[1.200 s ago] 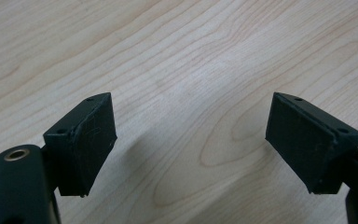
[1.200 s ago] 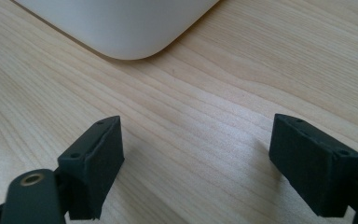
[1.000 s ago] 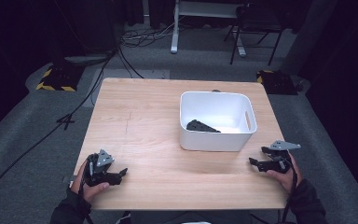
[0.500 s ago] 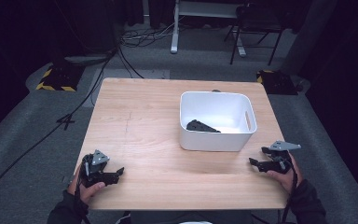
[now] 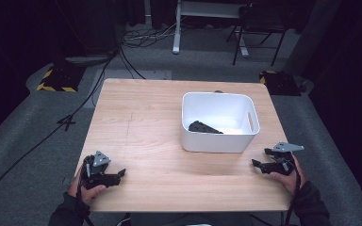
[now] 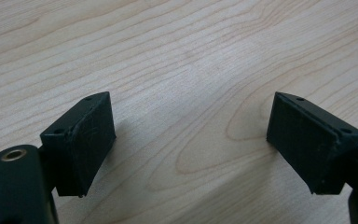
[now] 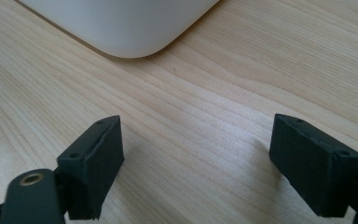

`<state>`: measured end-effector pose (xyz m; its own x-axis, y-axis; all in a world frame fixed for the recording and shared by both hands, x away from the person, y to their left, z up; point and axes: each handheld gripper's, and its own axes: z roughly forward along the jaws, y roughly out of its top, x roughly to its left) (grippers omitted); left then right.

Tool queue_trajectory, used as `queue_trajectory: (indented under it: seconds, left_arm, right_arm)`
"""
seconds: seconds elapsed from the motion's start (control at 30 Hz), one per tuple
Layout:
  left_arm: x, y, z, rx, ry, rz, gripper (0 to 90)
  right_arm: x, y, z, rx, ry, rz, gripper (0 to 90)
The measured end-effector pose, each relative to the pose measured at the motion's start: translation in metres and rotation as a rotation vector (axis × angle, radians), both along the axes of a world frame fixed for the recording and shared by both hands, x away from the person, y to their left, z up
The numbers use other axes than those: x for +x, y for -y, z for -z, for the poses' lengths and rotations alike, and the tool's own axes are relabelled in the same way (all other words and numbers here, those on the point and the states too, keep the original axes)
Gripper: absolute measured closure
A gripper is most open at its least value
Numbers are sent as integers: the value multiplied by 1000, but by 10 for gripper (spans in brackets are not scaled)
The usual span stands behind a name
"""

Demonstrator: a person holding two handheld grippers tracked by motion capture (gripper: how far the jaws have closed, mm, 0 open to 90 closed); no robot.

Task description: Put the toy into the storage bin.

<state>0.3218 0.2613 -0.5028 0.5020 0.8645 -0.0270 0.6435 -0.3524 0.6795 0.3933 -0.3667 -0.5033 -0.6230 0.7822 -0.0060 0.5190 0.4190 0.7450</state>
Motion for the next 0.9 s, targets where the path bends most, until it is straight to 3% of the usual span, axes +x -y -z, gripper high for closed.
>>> queue_trajectory:
  seconds: [0.9]
  left_arm:
    - [1, 0, 0, 2, 6, -2, 151]
  right_arm:
    - [0, 0, 0, 3, 0, 0, 176]
